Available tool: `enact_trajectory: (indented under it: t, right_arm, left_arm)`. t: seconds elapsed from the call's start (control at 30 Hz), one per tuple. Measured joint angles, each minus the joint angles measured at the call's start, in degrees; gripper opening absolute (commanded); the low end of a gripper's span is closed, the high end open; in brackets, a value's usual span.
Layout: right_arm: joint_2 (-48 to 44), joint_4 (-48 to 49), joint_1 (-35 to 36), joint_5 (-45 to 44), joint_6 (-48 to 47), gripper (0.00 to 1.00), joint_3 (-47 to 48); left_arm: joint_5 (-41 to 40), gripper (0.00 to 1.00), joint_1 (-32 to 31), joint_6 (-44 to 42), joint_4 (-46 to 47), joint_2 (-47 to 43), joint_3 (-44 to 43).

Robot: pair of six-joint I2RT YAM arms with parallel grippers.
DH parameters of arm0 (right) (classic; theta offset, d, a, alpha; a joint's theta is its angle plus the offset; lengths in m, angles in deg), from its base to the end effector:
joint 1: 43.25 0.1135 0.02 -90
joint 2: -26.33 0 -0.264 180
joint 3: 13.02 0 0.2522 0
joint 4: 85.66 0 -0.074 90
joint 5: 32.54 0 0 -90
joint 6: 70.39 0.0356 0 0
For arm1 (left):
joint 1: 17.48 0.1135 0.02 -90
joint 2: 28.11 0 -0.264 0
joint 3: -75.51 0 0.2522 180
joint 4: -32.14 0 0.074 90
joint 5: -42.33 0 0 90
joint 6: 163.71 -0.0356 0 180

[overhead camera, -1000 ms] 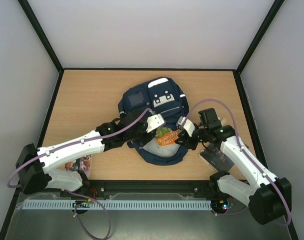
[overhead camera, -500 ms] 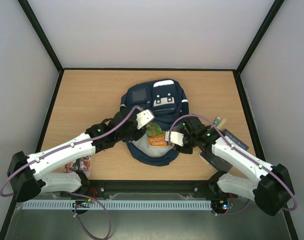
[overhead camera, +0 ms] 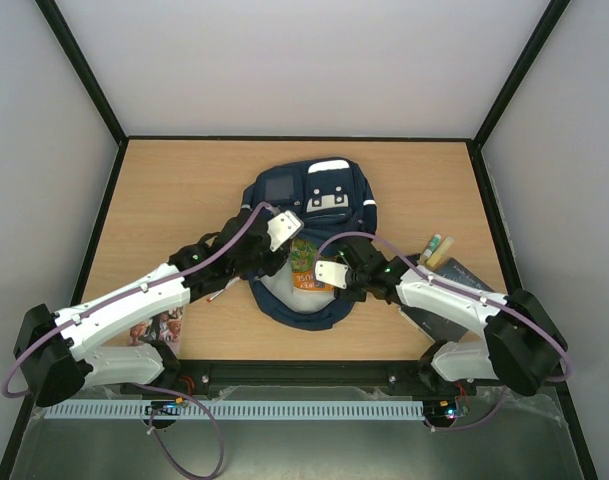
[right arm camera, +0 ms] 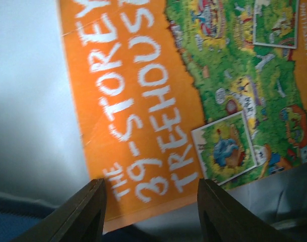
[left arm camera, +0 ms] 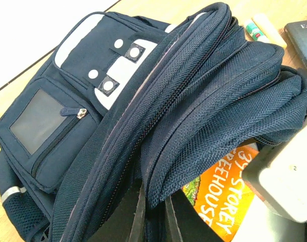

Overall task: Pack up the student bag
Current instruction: Place the book in the student bag.

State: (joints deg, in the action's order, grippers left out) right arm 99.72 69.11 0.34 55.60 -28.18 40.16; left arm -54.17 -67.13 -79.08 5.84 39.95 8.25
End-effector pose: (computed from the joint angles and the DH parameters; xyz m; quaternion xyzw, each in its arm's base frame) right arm 0.1877 0.1771 0.2013 -0.6578 0.6507 -0.0289 0.3783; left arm 0.1785 -0.2038 0.3050 0.3672 0.7691 -0.1515 0.5007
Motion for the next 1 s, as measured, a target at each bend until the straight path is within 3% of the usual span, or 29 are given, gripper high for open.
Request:
enact_trajectory:
  t: [0.23, 0.6, 1.0]
  right_arm:
    - [3.4, 6.6, 0.3, -2.6, 1.9, 0.61, 0.2]
    - [7.2, 14.7, 3.5, -4.3, 0.4, 0.65, 0.2]
    - [3.6, 2.3, 3.8, 3.3, 0.3, 0.66, 0.1]
  left_arm:
    - [0.6, 0.02, 0.2, 0.5, 0.0, 0.0, 0.0]
    - [1.0, 0.02, 0.2, 0.7, 0.2, 0.6, -0.1]
    - [1.1, 0.02, 0.2, 0.7, 0.2, 0.8, -0.1]
